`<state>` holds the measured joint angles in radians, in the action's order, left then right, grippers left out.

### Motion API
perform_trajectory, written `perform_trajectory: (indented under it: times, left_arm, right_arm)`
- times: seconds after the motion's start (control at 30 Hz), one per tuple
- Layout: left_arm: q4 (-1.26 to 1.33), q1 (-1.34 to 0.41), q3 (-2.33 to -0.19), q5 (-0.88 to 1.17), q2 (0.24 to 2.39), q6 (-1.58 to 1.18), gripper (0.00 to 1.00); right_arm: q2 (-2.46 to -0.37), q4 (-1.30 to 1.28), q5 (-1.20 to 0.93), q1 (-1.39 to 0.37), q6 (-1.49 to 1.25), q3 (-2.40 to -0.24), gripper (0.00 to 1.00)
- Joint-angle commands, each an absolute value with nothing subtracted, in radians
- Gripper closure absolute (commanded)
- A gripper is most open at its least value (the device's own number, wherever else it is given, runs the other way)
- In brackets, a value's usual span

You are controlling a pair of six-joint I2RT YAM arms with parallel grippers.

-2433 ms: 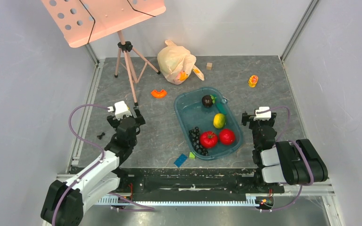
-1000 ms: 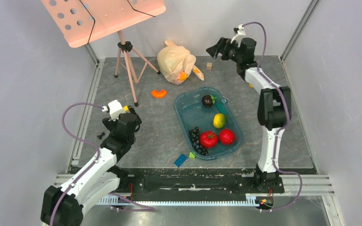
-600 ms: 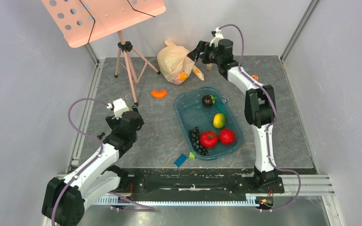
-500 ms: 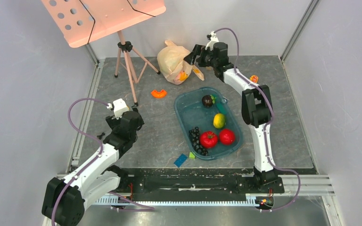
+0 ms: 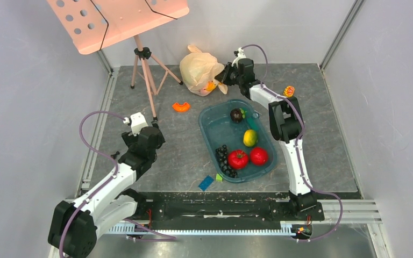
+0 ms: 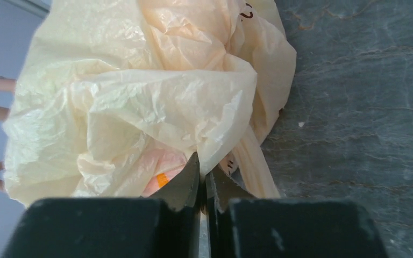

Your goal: Take the fake fruits out of the plastic bag

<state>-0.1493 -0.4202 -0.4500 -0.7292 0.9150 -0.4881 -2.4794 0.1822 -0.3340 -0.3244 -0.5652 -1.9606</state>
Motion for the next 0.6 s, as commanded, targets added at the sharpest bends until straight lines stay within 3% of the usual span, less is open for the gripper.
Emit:
perform_trajectory:
  times: [0.0,0.2,0.3,0.4,0.57]
  left_arm:
    - [-0.128,-0.415,-0.477,-0.778,0.92,-0.486,0.0]
    - [-0.119,-0.415,-0.467,-0.772,0.918,-0.494,0.0]
    - [-0.111,-0.416,-0.468,-0.762,0.926,-0.491,0.0]
    - [-0.103,-0.415,-0.469,-0.744,0.935,-0.483,0.0]
    - [-0.122,-0.415,-0.477,-0.746,0.934,-0.482,0.0]
  right_arm:
    - [-2.424,0.3,-0.329,-0.331,-0.552,-1.978,1.0]
    - [-2.294,0.262,-0.309,-0.348,-0.423,-1.972,1.0]
    - [-2.228,0.19,-0.303,-0.375,-0.324,-1.977,0.89]
    - [-2.175,0.096,-0.286,-0.42,-0.224,-1.976,1.0]
    - [-2.102,-0.053,-0.232,-0.544,-0.07,-1.951,1.0]
